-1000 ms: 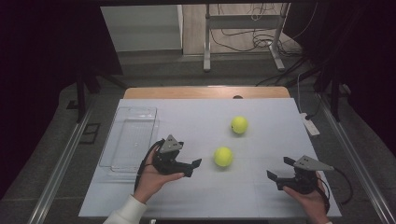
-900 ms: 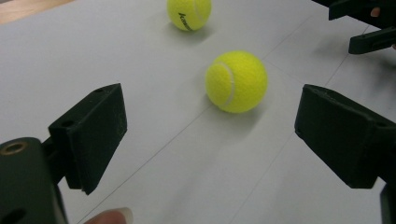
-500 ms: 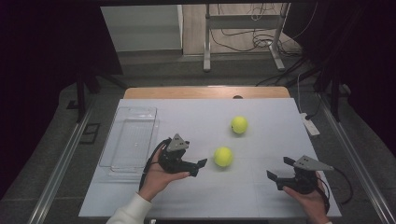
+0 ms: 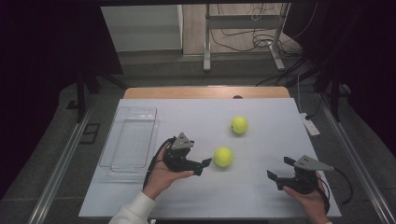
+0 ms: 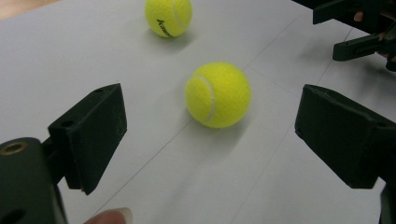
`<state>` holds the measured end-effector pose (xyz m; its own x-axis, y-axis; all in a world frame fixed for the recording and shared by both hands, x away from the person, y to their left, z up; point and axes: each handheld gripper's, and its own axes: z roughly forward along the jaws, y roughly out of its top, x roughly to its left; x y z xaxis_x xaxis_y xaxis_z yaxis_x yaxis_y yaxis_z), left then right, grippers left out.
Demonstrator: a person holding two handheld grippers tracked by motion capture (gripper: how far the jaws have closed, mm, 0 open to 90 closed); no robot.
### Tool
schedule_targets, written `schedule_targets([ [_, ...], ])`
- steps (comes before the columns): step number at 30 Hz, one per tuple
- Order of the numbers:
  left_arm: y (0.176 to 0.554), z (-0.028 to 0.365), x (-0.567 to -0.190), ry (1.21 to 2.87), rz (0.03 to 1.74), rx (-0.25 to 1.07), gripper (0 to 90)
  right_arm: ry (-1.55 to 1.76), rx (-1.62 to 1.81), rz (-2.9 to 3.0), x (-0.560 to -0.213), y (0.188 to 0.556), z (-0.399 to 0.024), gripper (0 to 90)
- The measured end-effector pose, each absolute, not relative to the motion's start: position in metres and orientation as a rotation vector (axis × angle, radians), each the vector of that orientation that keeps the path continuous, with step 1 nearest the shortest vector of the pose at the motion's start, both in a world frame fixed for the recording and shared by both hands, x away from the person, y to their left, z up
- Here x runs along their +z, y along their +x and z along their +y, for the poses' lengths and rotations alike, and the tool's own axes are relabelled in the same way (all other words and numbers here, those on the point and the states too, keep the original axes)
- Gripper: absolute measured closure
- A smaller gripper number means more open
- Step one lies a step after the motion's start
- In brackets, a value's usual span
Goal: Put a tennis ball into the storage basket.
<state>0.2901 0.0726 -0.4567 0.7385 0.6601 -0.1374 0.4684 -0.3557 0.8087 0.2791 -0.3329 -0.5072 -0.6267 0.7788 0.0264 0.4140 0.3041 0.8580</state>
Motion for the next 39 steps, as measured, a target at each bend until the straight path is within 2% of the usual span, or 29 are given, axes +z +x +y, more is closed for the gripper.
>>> schedule_targets([
  [39, 0.308, 0.043, -0.461, 2.059, 0.804, 0.210, 9.9, 1.066, 1.250, 2.189, -0.509, 0.280, -0.331, 10.2],
])
